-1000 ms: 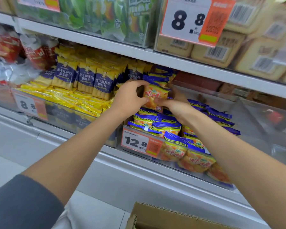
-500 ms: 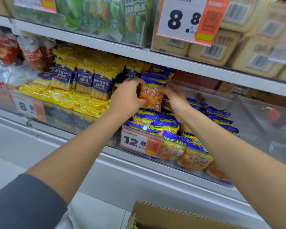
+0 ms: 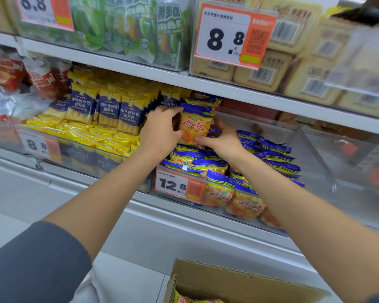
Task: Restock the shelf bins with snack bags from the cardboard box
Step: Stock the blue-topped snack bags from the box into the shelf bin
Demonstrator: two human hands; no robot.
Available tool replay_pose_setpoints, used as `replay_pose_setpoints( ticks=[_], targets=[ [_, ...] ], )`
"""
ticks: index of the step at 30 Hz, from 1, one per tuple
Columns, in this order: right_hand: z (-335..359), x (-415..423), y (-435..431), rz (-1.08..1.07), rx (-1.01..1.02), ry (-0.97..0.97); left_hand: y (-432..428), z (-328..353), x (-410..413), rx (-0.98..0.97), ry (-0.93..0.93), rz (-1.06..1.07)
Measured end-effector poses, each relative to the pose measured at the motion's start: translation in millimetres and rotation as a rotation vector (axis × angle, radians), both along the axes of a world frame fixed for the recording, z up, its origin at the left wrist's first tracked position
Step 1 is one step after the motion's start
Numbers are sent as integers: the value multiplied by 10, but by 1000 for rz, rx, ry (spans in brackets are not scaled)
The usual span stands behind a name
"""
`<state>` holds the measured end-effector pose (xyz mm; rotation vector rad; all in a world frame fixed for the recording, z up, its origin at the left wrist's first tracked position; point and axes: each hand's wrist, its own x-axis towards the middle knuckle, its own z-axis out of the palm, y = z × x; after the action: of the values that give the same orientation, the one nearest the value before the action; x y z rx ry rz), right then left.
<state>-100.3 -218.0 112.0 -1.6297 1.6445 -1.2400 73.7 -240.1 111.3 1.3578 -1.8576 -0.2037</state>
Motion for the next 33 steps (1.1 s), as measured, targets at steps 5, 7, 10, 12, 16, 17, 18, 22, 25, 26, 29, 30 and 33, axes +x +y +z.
replay_pose_setpoints(
  ticks=[5, 7, 10, 12, 16, 17, 18, 22, 25, 26, 29, 30, 33],
  targets=[
    [46, -65, 333, -73, -75, 200, 387, 26, -46, -125, -87, 93],
    [54, -97, 532, -104, -116, 301, 616, 68, -104, -95, -109, 62],
    [78, -123, 899, -137, -164, 347, 993, 105, -186, -43, -164, 24],
    [45, -160, 1188, -160, -187, 352, 1272, 47, -236, 88, -82, -50],
    [-235, -281, 1823, -123, -151, 351, 1770, -250, -306, 337, -57, -179],
    [-364, -323, 1989, -85, -97, 360, 1874, -366, -300, 401, -67, -199],
    [-517, -378, 2155, -42, -21, 370, 1971, -512, -283, 473, -67, -218],
    [-1251, -636, 2767, 145, 374, 344, 2302, -1052, -211, 712, -125, -286],
    [-1698, -682, 3001, 193, 574, 190, 2385, -1235, -202, 818, -217, -346],
    [-1801, -640, 3011, 218, 623, 127, 2391, -1276, -181, 844, -225, -351],
    [-2008, -409, 2948, 366, 755, 0, 2413, -1396, -66, 889, -234, -326],
    [-2082, -311, 2943, 417, 788, -27, 2425, -1430, -20, 893, -247, -316],
    [-2271, -40, 3063, 522, 900, -81, 2464, -1516, 96, 913, -248, -297]
  ],
)
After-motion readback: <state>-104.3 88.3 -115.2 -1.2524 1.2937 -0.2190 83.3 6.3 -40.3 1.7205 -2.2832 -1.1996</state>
